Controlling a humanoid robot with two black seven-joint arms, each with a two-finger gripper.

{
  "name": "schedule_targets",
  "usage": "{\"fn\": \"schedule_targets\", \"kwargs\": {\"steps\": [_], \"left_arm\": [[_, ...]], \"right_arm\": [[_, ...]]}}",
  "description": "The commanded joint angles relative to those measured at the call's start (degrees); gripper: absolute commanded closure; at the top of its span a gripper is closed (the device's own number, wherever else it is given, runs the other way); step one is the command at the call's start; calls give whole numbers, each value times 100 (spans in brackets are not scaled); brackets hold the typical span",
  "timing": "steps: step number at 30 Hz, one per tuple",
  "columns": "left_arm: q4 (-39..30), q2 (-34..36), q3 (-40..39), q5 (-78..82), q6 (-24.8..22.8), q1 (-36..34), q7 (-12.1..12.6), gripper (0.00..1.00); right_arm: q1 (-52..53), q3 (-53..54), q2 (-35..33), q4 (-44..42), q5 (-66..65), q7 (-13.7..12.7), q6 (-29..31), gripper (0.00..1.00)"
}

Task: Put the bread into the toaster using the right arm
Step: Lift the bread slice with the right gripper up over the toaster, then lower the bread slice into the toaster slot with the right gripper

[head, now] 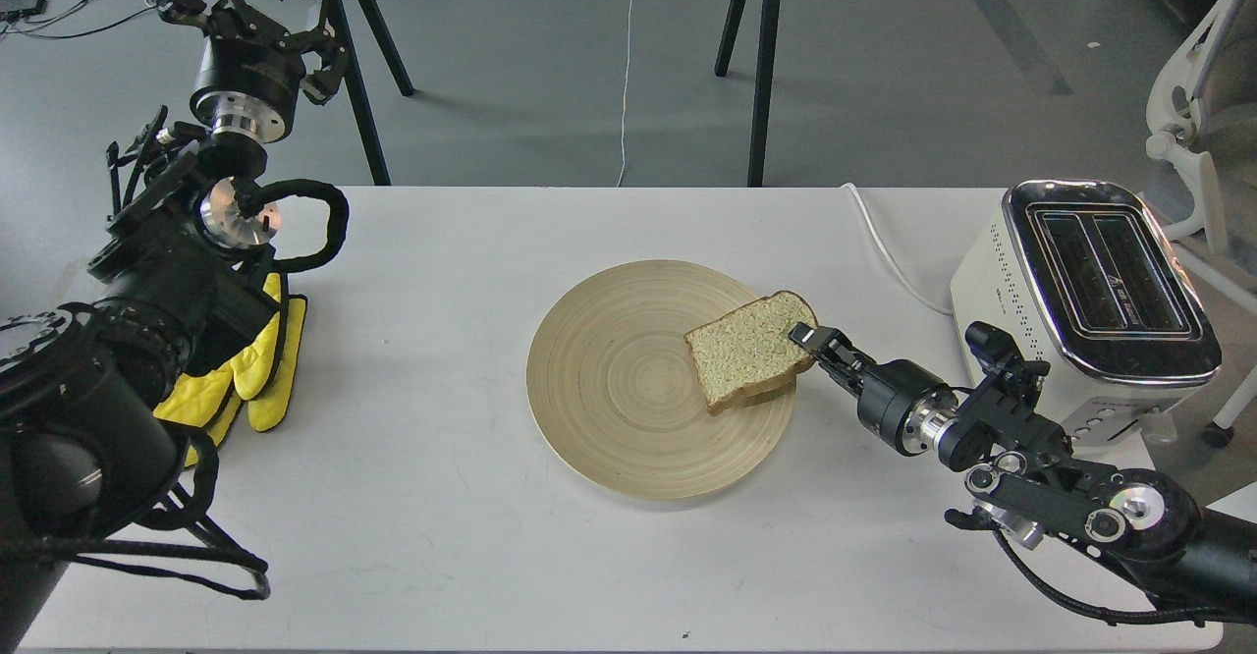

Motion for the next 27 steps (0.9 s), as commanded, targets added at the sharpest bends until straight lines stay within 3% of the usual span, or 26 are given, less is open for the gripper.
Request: {"fn": "schedule_targets", "kwargs": {"steps": [1,9,16,20,27], "left_arm": [[0,0,0,-1,0,0,0,0],[0,0,8,-1,0,0,0,0],[0,-9,9,-1,0,0,0,0],[0,-9,9,8,0,0,0,0],[0,-26,8,-1,0,0,0,0]], "right_arm": [[293,5,-570,422,-20,-5,-2,96],[1278,5,-3145,1811,-98,13,24,98],[1366,-30,-4807,2014,-932,-49,24,99],[1314,-223,-5222,2006,-1127,-5,-46,99],[1111,-795,-5135,1970,-1110,-49,-635,99]]}}
